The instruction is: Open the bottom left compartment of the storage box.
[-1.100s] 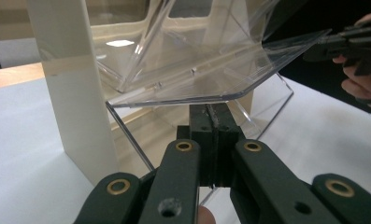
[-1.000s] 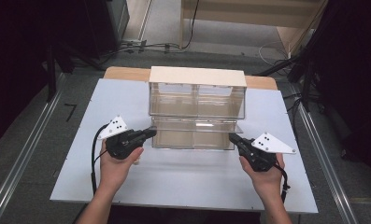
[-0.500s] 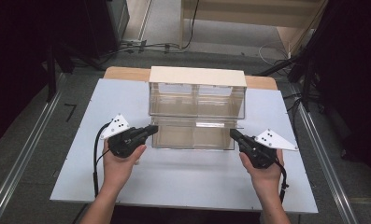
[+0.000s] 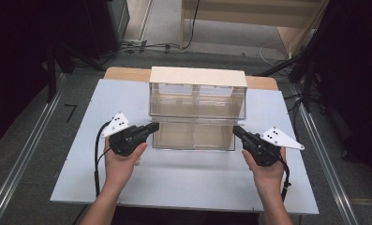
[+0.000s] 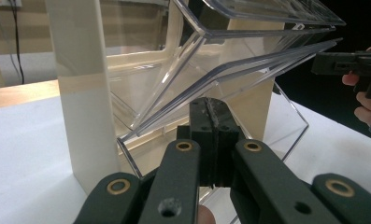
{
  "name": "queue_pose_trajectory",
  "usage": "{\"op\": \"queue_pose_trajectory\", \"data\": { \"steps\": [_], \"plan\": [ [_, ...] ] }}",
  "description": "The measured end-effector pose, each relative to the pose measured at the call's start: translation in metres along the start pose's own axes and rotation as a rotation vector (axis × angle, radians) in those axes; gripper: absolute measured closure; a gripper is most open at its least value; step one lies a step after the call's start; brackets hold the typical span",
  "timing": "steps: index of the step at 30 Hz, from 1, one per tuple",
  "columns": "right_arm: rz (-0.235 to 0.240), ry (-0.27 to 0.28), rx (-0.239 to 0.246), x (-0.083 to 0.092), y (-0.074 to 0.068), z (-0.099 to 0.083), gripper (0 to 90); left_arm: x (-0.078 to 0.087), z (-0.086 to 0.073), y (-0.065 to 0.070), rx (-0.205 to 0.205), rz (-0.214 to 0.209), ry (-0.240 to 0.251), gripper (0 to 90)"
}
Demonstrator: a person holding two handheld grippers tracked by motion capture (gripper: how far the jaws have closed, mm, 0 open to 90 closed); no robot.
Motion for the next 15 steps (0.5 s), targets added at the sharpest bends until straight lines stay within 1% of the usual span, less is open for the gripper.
{"op": "queue_pose_trajectory", "data": {
  "steps": [6,8,9,10,11,12,13,15],
  "plan": [
    [0.006,-0.002,0.003,-0.002,-0.001,0.002,87.9,0.001,-0.001,-0.002,0.018,-0.008,-0.001,90.0],
    [0.007,-0.002,0.004,-0.002,-0.001,0.003,87.8,0.003,-0.002,-0.002,0.016,-0.013,-0.004,89.5],
    [0.009,-0.002,0.005,-0.002,-0.001,0.003,87.8,0.004,-0.002,-0.001,0.012,-0.014,-0.006,87.7],
    [0.009,-0.001,0.006,-0.003,-0.002,0.004,87.8,0.005,-0.002,-0.001,0.01,-0.019,-0.006,82.7],
    [0.009,-0.001,0.006,-0.003,-0.002,0.004,87.8,0.006,-0.002,0.0,0.002,-0.028,-0.009,82.7],
    [0.008,-0.001,0.007,-0.003,-0.002,0.004,87.8,0.007,-0.002,0.0,0.002,-0.035,-0.012,78.1],
    [0.008,-0.001,0.007,-0.003,-0.002,0.004,87.8,0.008,-0.002,0.001,-0.003,-0.046,-0.016,78.1],
    [0.013,-0.001,0.008,-0.003,-0.002,0.005,87.8,0.011,-0.002,0.001,-0.009,-0.062,-0.026,73.3]
  ]
}}
Point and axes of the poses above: each handheld gripper's, and its own axes: x roughly backward along the jaws, z roughly out of its top, y roughly to its right, the point moved 3 cm from there along -x, roughly forward along the jaws, and after that the axes turned 8 degrees about -y, right-handed, at the moved point
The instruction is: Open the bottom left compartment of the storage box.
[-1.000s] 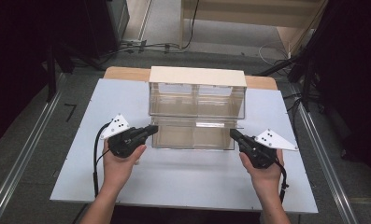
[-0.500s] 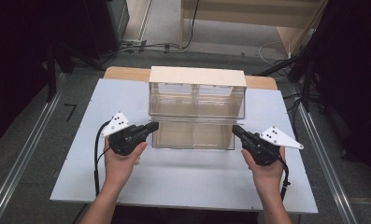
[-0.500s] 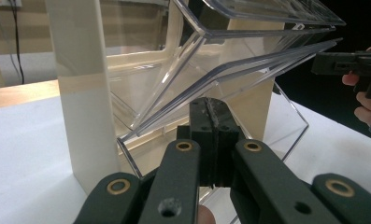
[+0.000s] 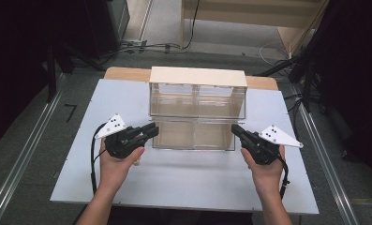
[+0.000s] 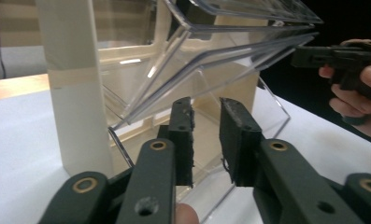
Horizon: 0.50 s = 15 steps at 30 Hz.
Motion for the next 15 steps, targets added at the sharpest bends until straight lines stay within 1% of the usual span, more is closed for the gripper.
{"op": "queue_pose_trajectory", "data": {
  "steps": [1,3,4,5,6,7,8,9,10,11,12,13,15],
  "plan": [
    [0.0,0.0,0.0,0.0,0.0,0.0,87.8,0.001,0.0,0.0,0.002,-0.006,-0.003,73.3],
    [0.002,-0.001,0.003,0.001,-0.001,0.001,87.8,0.004,0.0,0.0,0.009,-0.012,-0.015,67.2],
    [0.002,-0.001,0.003,0.001,-0.001,0.001,87.8,0.005,-0.001,0.0,0.014,-0.006,-0.028,67.2],
    [0.004,-0.001,0.004,0.001,-0.001,0.001,87.8,0.006,-0.001,-0.001,0.013,-0.003,-0.039,61.1],
    [0.004,-0.002,0.003,0.001,-0.001,0.001,87.8,0.007,-0.002,-0.001,0.016,0.0,-0.049,61.1],
    [0.005,-0.002,0.004,0.001,-0.001,0.001,87.8,0.008,-0.002,-0.002,0.021,0.006,-0.061,56.0],
    [0.005,-0.001,0.005,0.001,-0.001,0.001,87.8,0.009,-0.003,-0.003,0.023,0.016,-0.078,47.4],
    [0.005,-0.001,0.005,0.001,-0.001,0.001,87.8,0.01,-0.004,-0.004,0.023,0.019,-0.088,47.4],
    [0.005,-0.001,0.003,0.001,-0.001,0.001,87.8,0.011,-0.006,-0.004,0.024,0.018,-0.099,44.3],
    [0.005,-0.001,0.001,0.001,-0.001,0.002,87.8,0.012,-0.008,-0.006,0.028,0.019,-0.118,40.9],
    [0.006,-0.001,0.001,0.001,-0.001,0.002,87.8,0.013,-0.01,-0.006,0.032,0.016,-0.125,34.9],
    [0.006,-0.001,0.001,0.001,-0.001,0.002,87.8,0.013,-0.012,-0.007,0.041,0.015,-0.131,34.9],
    [0.006,-0.002,-0.001,0.001,-0.001,0.002,87.8,0.015,-0.016,-0.01,0.053,0.009,-0.146,30.0]
  ]
}}
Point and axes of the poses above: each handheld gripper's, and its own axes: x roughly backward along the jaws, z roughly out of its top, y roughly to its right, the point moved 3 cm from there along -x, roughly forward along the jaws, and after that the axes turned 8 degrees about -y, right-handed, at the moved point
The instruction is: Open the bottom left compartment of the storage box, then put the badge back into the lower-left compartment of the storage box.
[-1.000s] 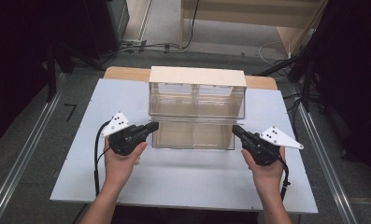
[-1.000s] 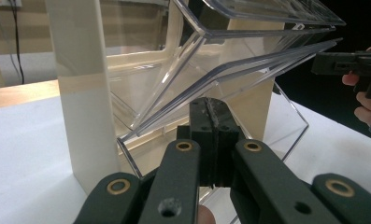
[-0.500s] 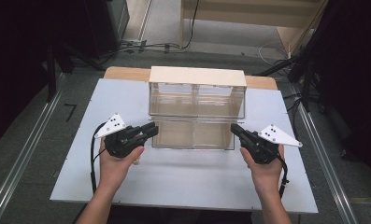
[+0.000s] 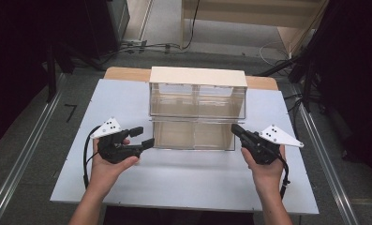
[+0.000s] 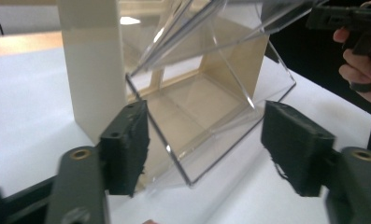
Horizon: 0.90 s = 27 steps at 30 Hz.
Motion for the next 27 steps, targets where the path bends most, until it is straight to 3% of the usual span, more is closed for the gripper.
{"op": "queue_pose_trajectory", "data": {
  "steps": [8,12,27],
  "plan": [
    [0.007,0.001,0.005,-0.002,-0.002,0.002,87.8,0.002,-0.01,-0.005,0.021,0.019,-0.078,10.0],
    [0.012,0.002,0.006,-0.002,-0.002,0.002,87.8,0.002,-0.013,-0.007,0.033,0.027,-0.102,4.3],
    [0.018,0.001,0.005,-0.003,-0.002,0.002,87.7,0.005,-0.023,-0.022,0.082,0.064,-0.199,1.5]
  ]
}}
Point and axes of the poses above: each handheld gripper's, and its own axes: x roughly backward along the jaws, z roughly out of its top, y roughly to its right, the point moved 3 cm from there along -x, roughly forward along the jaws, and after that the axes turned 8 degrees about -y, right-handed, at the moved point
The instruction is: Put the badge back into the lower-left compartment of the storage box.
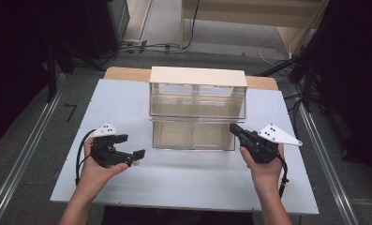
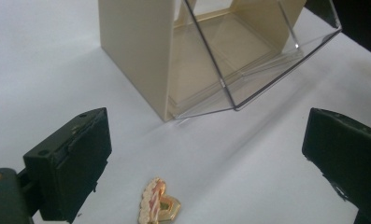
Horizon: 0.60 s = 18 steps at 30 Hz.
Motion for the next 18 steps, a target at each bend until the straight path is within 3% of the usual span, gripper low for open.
{"op": "queue_pose_trajectory", "data": {
  "steps": [4,9,15,18],
  "plan": [
    [-0.001,-0.002,0.001,0.0,0.0,0.0,87.7,-0.002,-0.003,-0.004,0.005,-0.021,-0.028,0.0],
    [-0.001,-0.002,0.0,0.0,0.0,0.0,87.6,-0.004,-0.008,-0.007,0.003,0.005,-0.082,0.2],
    [0.002,-0.004,0.001,-0.001,0.0,0.0,87.6,-0.011,-0.014,-0.011,-0.003,0.068,-0.144,9.5],
    [0.003,-0.004,0.001,-0.002,-0.001,-0.001,87.6,-0.013,-0.017,-0.015,0.009,0.059,-0.162,16.1]
  ]
}}
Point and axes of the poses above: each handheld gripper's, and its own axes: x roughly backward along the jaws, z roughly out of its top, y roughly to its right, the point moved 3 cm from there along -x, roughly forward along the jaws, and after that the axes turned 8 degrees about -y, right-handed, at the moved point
